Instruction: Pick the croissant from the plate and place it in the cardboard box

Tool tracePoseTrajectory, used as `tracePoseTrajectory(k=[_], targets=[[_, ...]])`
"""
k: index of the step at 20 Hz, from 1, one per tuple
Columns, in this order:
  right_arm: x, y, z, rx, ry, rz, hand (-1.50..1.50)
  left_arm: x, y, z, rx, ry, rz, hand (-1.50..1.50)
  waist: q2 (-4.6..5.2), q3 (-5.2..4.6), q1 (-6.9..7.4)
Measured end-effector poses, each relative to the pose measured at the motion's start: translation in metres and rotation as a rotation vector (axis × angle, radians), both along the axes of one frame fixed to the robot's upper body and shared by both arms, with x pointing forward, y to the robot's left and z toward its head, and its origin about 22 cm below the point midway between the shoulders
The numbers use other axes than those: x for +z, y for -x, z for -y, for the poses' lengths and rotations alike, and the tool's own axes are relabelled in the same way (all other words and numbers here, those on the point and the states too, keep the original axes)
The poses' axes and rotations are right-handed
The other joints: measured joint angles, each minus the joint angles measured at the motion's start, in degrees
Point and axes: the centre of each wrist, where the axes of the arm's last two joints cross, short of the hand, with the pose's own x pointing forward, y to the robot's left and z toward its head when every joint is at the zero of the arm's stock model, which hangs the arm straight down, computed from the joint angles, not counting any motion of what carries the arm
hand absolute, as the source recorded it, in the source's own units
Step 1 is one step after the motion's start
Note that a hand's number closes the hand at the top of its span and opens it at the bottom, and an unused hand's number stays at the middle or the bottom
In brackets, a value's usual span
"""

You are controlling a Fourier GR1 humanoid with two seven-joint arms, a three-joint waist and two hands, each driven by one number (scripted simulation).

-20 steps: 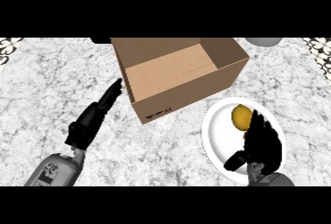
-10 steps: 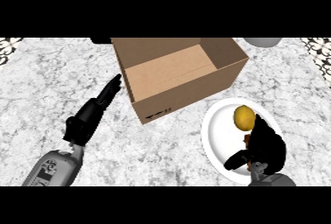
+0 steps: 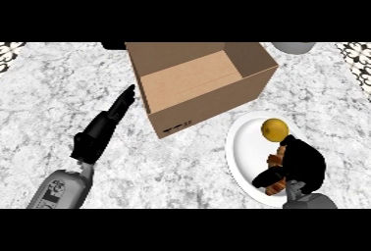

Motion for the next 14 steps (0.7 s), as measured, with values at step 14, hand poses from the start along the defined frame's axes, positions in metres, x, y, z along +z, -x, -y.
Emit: tracePoseTrajectory(k=[14], targets=[[0.054, 0.011, -0.114, 1.164, -0.041, 0.279, 1.5, 0.005, -0.003, 0.012, -0.036, 0.006, -0.01, 0.0, 0.78, 0.69, 2.0]])
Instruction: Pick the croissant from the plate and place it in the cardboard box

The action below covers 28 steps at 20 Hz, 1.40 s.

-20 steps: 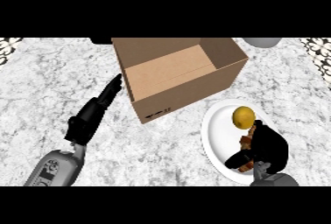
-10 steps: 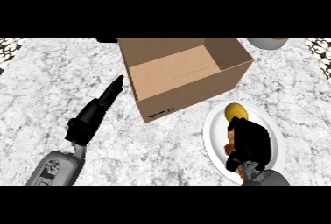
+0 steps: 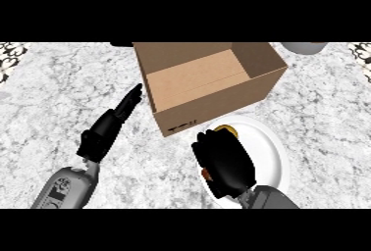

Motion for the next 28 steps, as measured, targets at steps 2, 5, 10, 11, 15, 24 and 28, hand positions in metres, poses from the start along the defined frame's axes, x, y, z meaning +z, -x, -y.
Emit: tracePoseTrajectory(k=[2, 5, 10, 11, 15, 24, 28], targets=[[0.012, 0.005, -0.003, 0.058, -0.032, 0.048, 1.5, -0.005, 0.005, -0.002, 0.017, -0.002, 0.001, 0.0, -0.05, 0.03, -0.7], [0.037, 0.015, -0.001, 0.122, -0.09, 0.088, 1.5, -0.005, 0.004, -0.005, 0.026, -0.003, 0.002, 0.0, -0.09, 0.04, -1.48], [0.082, 0.04, 0.015, 0.202, -0.188, 0.119, 1.5, -0.006, 0.008, -0.01, 0.037, -0.006, 0.002, 0.0, -0.18, 0.05, -2.11], [0.092, 0.046, 0.018, 0.211, -0.219, 0.127, 1.5, -0.005, 0.006, -0.009, 0.038, -0.007, 0.0, 0.0, -0.18, 0.05, -2.21], [0.126, 0.062, 0.029, 0.194, -0.327, 0.17, 1.5, -0.003, 0.005, -0.01, 0.037, -0.008, 0.0, 0.0, -0.17, 0.04, -2.27], [0.171, 0.052, 0.034, 0.072, -0.433, 0.188, 1.5, -0.004, 0.002, -0.007, 0.041, -0.005, 0.013, 0.0, -0.07, 0.03, -1.98], [0.185, 0.033, 0.03, 0.03, -0.444, 0.204, 1.5, -0.01, 0.006, -0.008, 0.034, -0.007, 0.005, 0.0, -0.05, 0.03, -1.82]])
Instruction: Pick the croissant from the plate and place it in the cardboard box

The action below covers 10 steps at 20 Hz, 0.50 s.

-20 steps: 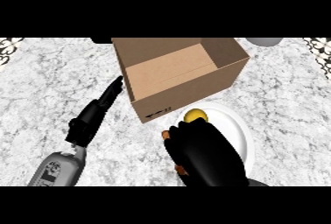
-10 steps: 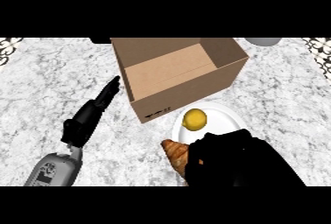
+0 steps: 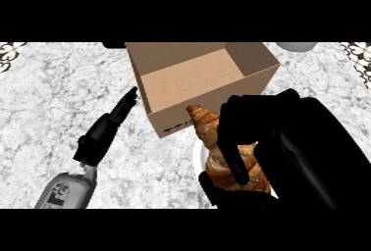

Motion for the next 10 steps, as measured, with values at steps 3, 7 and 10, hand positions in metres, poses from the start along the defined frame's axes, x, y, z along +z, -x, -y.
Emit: tracePoseTrajectory(k=[3, 7, 10], targets=[[0.011, -0.023, -0.007, -0.018, -0.018, -0.005, 1.5, 0.003, -0.006, -0.001, -0.005, 0.003, 0.0, 0.0, 0.05, 0.0, 0.12], [0.018, -0.052, -0.014, -0.025, -0.038, -0.028, 1.5, 0.001, -0.002, -0.001, -0.006, 0.003, 0.005, 0.0, 0.06, 0.0, 0.29], [0.019, -0.074, -0.017, -0.032, -0.065, -0.039, 1.5, 0.007, -0.006, 0.0, -0.008, 0.002, 0.009, 0.0, 0.09, 0.01, 0.3]])
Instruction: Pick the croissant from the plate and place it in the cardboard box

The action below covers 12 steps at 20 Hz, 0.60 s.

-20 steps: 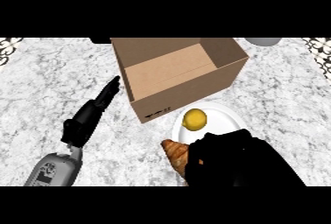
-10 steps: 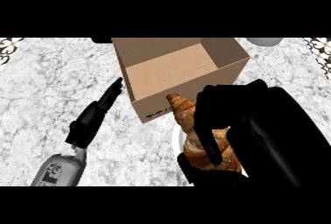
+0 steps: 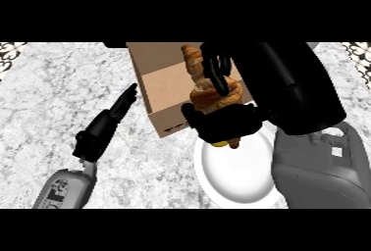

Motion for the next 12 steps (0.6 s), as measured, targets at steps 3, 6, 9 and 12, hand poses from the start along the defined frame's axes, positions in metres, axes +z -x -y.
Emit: tracePoseTrajectory(k=[3, 6, 9, 12], targets=[[0.002, -0.021, -0.008, -0.024, -0.009, -0.004, 1.5, -0.003, 0.001, 0.004, 0.002, -0.003, -0.008, 0.0, 0.02, 0.0, 0.06], [-0.003, -0.042, -0.019, -0.055, 0.009, 0.007, 1.5, -0.005, 0.001, 0.005, -0.001, -0.005, -0.009, 0.0, 0.07, 0.0, 0.18], [-0.006, -0.064, -0.022, -0.076, 0.034, 0.01, 1.5, -0.005, 0.002, 0.007, -0.006, -0.003, -0.006, 0.0, 0.09, -0.02, 0.28], [-0.02, -0.08, -0.032, -0.084, 0.074, 0.011, 1.5, -0.004, 0.004, 0.01, -0.006, -0.001, -0.003, 0.0, 0.11, 0.0, 0.36]])
